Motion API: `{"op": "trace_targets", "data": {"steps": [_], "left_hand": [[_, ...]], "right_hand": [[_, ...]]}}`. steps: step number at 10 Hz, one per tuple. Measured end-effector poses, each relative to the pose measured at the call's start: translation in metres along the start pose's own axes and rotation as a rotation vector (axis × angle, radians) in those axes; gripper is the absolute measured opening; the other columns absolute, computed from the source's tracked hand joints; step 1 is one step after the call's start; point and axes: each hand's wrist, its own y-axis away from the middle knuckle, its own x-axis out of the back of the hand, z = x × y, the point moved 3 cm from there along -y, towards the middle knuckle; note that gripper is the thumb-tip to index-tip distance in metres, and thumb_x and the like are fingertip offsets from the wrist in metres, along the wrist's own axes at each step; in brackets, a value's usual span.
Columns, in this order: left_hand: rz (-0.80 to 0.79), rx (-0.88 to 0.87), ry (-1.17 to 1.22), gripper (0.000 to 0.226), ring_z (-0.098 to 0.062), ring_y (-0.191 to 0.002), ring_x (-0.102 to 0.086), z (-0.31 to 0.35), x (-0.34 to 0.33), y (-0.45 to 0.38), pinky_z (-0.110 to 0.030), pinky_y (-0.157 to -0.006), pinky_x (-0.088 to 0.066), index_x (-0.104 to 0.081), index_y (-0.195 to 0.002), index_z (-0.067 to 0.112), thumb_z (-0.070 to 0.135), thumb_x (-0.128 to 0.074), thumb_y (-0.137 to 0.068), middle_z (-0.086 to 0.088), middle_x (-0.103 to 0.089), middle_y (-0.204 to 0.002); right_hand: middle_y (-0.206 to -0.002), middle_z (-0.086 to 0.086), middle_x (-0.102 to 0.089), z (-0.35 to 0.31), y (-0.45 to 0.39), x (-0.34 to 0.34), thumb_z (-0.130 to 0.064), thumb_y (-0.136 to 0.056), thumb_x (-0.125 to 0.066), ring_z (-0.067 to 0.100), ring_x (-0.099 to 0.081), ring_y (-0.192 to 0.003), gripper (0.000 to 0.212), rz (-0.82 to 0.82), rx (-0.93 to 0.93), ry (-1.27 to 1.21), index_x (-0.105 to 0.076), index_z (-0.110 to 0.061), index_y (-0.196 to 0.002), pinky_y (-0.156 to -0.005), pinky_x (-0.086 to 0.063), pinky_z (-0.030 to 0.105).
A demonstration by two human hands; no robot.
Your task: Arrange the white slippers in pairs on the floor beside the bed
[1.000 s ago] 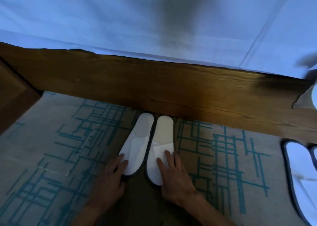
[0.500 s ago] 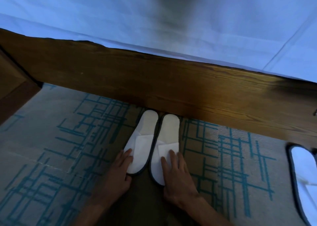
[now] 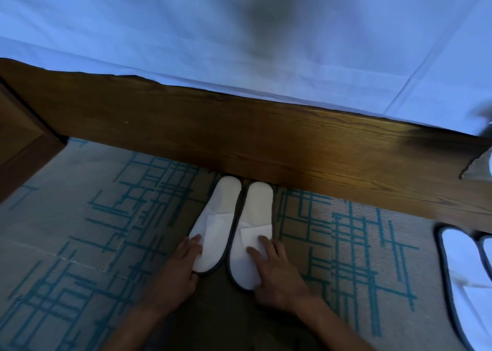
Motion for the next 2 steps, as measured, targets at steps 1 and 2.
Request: {"op": "trace_targets", "data": {"steps": [1,2], "left_hand": [[0.016,0.058,0.0,0.047,-0.016,-0.132,-0.04,0.011,0.013,-0.002,-0.017,-0.106,-0.028,-0.043,-0.137,0.011,0.01,-0.052,-0.091,0.003,-0.037,-0.147],[0.046,0.083,-0.04,0.017,-0.013,-0.085,-0.057,0.035,0.025,0.002,-0.014,-0.061,-0.037,-0.059,-0.105,0.011,0.009,-0.05,-0.091,-0.005,-0.061,-0.107]], "right_hand": [[-0.152,0.002,-0.025,0.015,0.002,0.021,-0.027,-0.079,-0.06,0.02,-0.022,-0.139,0.064,-0.034,-0.017,-0.152,-0.034,-0.025,-0.138,-0.114,-0.028,0.035],[-0.121,0.003,-0.061,0.029,0.027,0.038,-0.028,-0.082,-0.053,0.015,-0.058,-0.105,0.03,-0.02,-0.018,-0.192,-0.056,-0.027,-0.112,-0.093,-0.05,0.032]]}}
